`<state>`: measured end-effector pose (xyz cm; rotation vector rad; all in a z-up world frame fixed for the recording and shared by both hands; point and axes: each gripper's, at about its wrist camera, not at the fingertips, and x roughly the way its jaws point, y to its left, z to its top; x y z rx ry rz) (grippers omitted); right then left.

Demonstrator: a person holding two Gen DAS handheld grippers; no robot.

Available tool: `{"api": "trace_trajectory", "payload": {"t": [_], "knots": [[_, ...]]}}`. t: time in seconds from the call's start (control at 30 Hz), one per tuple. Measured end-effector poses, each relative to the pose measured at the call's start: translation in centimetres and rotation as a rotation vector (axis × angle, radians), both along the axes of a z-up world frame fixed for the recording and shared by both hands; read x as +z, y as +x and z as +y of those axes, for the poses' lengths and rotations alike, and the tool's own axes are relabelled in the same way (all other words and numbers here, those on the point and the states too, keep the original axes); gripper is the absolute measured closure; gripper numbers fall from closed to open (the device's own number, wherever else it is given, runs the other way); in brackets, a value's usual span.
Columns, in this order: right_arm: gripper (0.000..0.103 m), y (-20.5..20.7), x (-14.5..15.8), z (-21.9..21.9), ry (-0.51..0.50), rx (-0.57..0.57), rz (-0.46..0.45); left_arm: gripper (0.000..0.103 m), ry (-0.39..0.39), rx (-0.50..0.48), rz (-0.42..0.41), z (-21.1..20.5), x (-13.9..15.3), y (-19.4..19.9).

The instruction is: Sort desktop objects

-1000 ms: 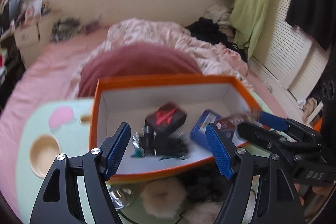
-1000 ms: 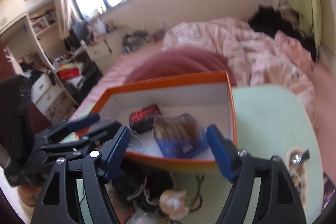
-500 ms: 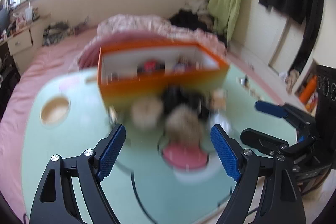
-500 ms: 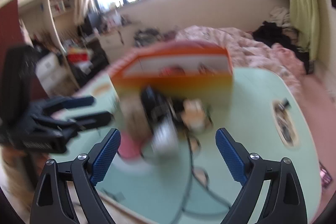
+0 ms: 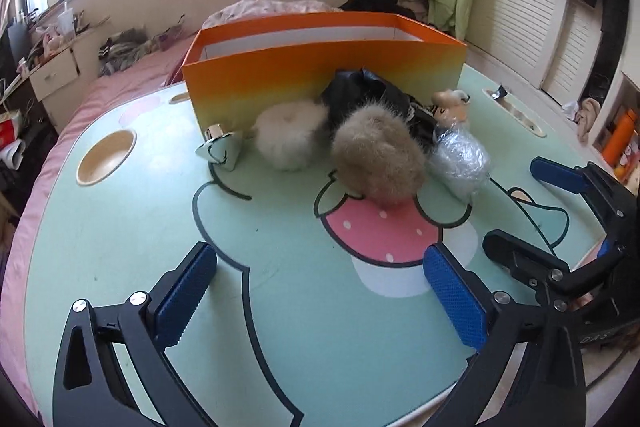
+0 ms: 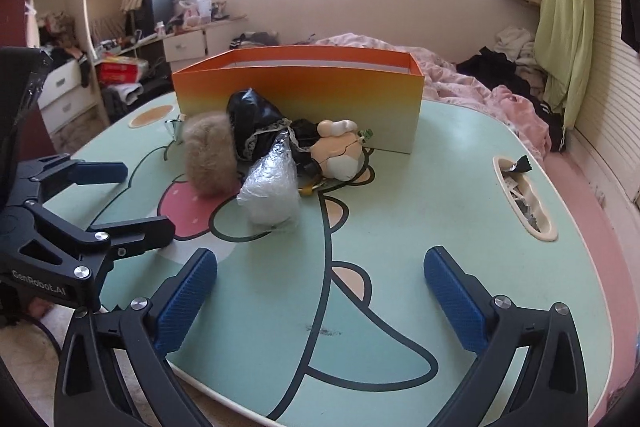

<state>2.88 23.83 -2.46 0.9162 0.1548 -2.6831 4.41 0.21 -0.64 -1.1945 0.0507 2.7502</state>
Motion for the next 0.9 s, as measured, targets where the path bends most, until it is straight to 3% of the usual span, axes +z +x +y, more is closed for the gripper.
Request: {"api": "trace_trajectory", "payload": {"t": [0.9], "knots": [[0.0,-0.01,0.94,-1.08,0.003,0.015,0.013,0.0,0.007,-0.025,0.019,0.05,0.28,0.11]]}}
